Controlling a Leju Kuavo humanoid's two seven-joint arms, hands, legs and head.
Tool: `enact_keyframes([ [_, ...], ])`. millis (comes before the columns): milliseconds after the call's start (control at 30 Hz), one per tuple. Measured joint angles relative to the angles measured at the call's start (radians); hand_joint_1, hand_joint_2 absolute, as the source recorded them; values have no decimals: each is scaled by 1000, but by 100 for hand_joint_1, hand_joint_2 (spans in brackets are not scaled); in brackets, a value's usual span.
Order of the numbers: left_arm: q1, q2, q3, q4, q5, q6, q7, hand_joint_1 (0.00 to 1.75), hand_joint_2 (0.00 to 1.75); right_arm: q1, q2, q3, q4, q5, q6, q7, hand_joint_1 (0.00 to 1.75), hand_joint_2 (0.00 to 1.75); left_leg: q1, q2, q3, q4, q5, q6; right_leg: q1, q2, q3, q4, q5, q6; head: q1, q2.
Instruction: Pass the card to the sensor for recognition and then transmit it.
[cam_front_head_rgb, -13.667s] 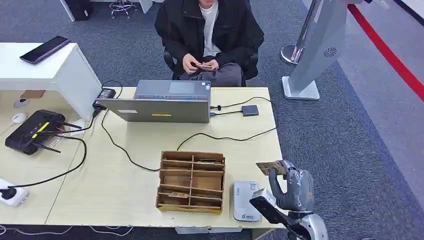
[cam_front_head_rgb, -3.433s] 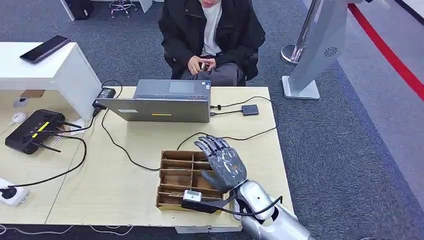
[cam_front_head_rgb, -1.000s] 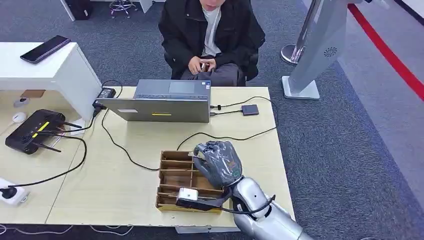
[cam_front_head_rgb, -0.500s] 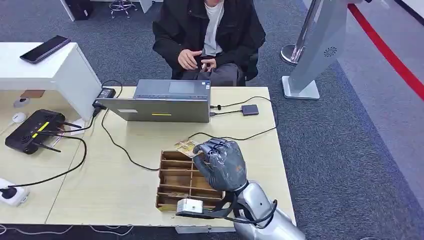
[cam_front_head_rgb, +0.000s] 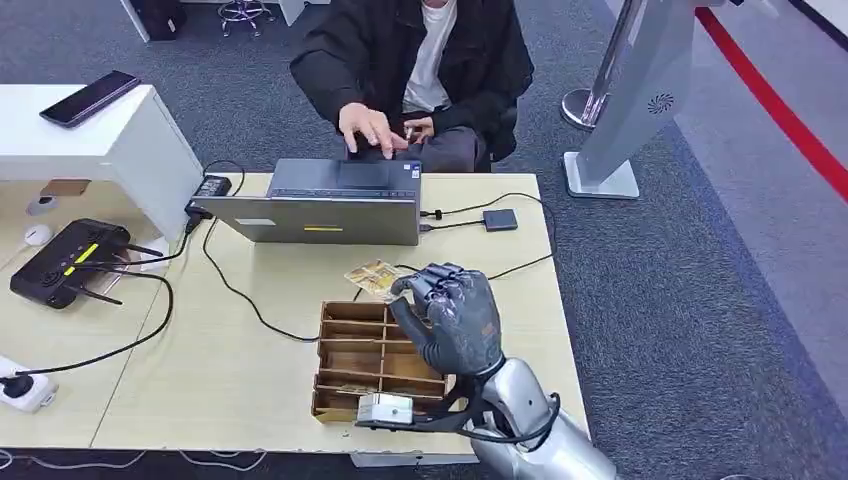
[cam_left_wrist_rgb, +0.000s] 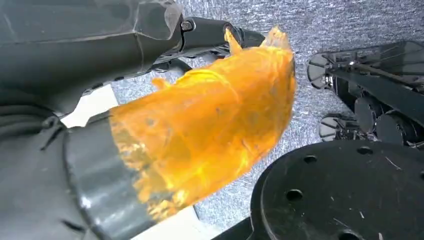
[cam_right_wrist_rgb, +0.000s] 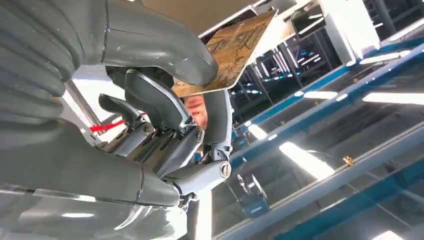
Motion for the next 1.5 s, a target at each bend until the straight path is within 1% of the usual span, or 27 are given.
enact_keyframes([
  [200,0,11,13,0,-27,-2,0,0,0,-36,0,-14,12,9,18,13,175,175,0,0,0,0,0,0,0,0,0,0,0,0,0,0],
  [433,0,29,20,0,-61,-14,-2,0,0,-87,1,-35,64,8,32,16,175,175,0,0,0,0,0,0,0,0,0,0,0,0,0,0],
  [500,0,32,22,0,-72,-16,-2,0,0,-103,3,-41,79,8,46,22,175,175,0,0,0,0,0,0,0,0,0,0,0,0,0,0],
  [567,0,36,28,0,-79,-19,-2,0,0,-118,6,-45,94,10,54,26,175,175,0,0,0,0,0,0,0,0,0,0,0,0,0,0],
  [667,0,39,34,0,-87,-19,-2,0,0,-142,18,-45,127,10,91,46,175,175,0,0,0,0,0,0,0,0,0,0,0,0,0,0],
  [767,0,40,38,0,-99,-19,-2,0,0,-160,30,-45,152,5,113,59,175,175,0,0,0,0,0,0,0,0,0,0,0,0,0,0],
  [967,-1,42,61,0,-124,-19,-2,0,0,-195,48,-43,191,-3,134,80,173,175,0,0,0,0,0,0,0,0,0,0,0,0,0,0],
  [1000,0,44,62,0,-126,-19,-2,0,0,-197,51,-43,194,-3,136,81,80,175,0,0,0,0,0,0,0,0,0,0,0,0,0,0],
  [1033,0,44,62,0,-127,-19,-2,0,0,-198,55,-43,196,-3,136,83,0,175,0,0,0,0,0,0,0,0,0,0,0,0,0,0],
  [1267,0,45,80,0,-128,-18,-5,0,0,-207,66,-35,210,-6,150,87,0,175,0,0,0,0,0,0,0,0,0,0,0,0,0,0],
  [1300,-4,43,80,0,-152,9,-31,0,0,-207,66,-34,210,-7,150,88,0,175,0,0,1,1,0,0,0,0,0,0,0,0,0,0],
  [1333,-17,30,77,0,-182,64,-58,0,0,-207,66,-34,210,-8,150,92,0,175,-1,0,1,0,0,0,0,0,-1,0,1,0,0,0],
  [1367,-34,16,67,0,-220,174,-66,0,0,-206,66,-34,208,-7,150,99,0,175,-3,-1,1,1,1,0,-1,-1,-1,0,1,0,0,0],
  [1400,-57,-7,50,-6,-254,341,-42,0,0,-203,66,-34,202,-1,151,111,0,175,-4,-1,0,1,2,0,-1,-1,-1,0,1,1,0,0],
  [1433,-81,-28,35,-17,-272,493,-15,0,0,-196,65,-34,194,8,151,119,0,0,-3,-2,-1,1,2,1,-1,-2,-1,0,1,1,0,0],
  [1467,-110,-52,18,-36,-288,696,23,0,0,-187,65,-34,178,22,151,131,0,0,-3,-3,-1,1,3,1,-1,-3,0,0,2,1,1,0],
  [1500,-131,-71,5,-48,-292,817,44,0,0,-177,65,-34,167,33,150,137,0,0,-2,-4,-1,1,3,1,-1,-3,1,0,2,1,0,0],
])
